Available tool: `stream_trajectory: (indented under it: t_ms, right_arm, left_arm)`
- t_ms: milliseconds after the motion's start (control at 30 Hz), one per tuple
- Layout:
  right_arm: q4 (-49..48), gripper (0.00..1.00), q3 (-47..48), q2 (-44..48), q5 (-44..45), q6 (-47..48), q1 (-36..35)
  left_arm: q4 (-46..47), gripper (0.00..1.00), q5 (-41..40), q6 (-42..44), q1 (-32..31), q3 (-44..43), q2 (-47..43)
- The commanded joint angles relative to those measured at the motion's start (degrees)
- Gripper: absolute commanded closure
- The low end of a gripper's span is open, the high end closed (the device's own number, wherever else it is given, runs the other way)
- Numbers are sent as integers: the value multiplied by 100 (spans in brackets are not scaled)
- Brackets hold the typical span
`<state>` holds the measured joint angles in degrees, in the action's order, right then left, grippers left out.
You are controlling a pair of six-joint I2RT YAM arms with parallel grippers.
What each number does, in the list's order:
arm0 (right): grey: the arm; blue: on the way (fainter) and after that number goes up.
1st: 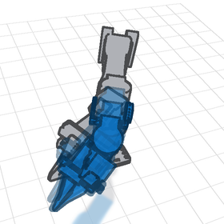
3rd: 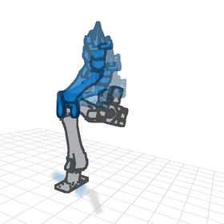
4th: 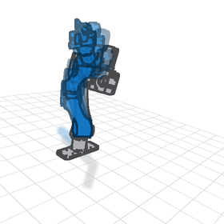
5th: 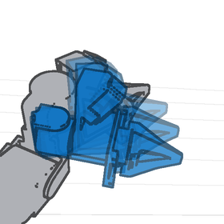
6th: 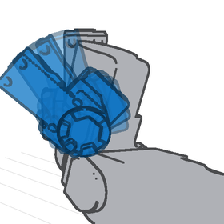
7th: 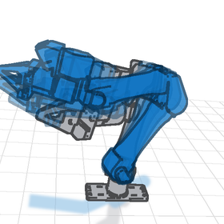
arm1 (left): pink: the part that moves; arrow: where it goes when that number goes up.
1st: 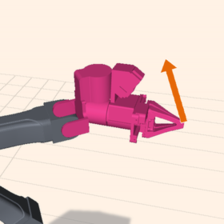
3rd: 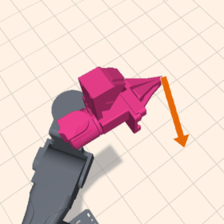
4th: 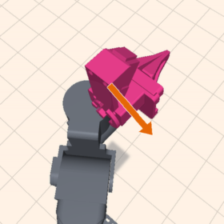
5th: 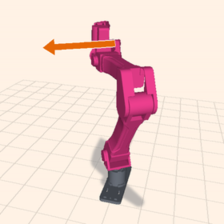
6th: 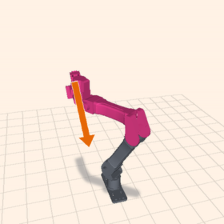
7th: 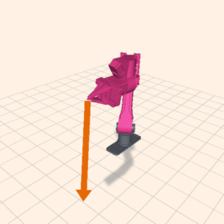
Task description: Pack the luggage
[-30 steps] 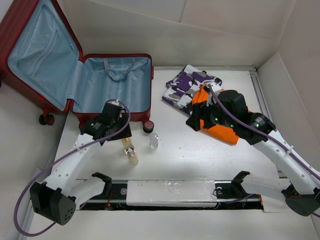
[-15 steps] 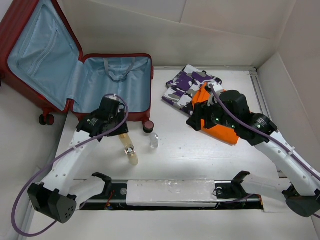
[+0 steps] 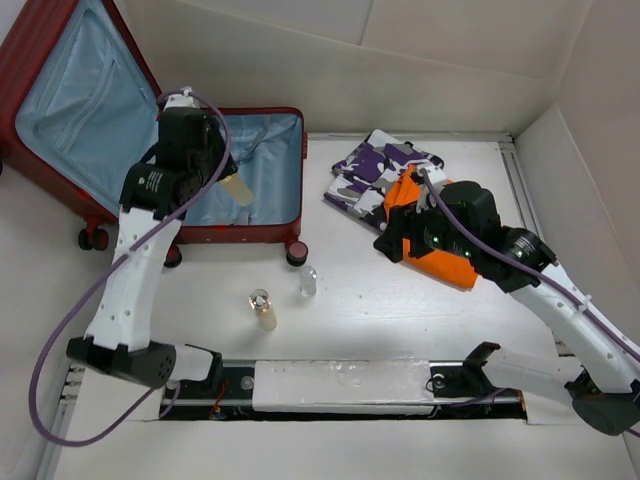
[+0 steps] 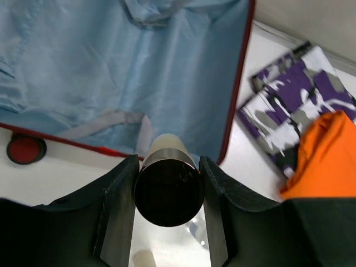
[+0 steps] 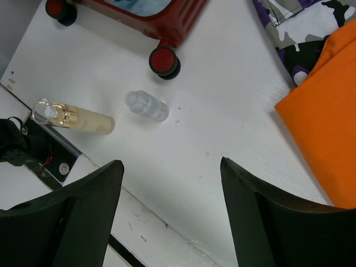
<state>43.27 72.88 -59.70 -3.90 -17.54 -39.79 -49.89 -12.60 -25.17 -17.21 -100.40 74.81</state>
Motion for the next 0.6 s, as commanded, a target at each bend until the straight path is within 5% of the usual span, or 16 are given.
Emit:
stream_trajectory:
  t_ms: [0, 233, 400, 567]
  right_arm:
    - [-152, 23, -72, 257, 12, 31, -38]
    - [6, 23, -265, 556, 65, -92, -90]
    - [59, 23, -380, 670, 118, -206, -90]
    - [112, 23, -380, 670, 241, -206, -90]
  left_arm:
    - [663, 84, -278, 327, 349, -540, 551]
    - [839, 88, -14, 451, 947, -1526, 2037]
    - [1517, 88, 65, 451, 948, -1552, 2591]
    - [1552, 89, -50, 399, 948, -2616, 3707]
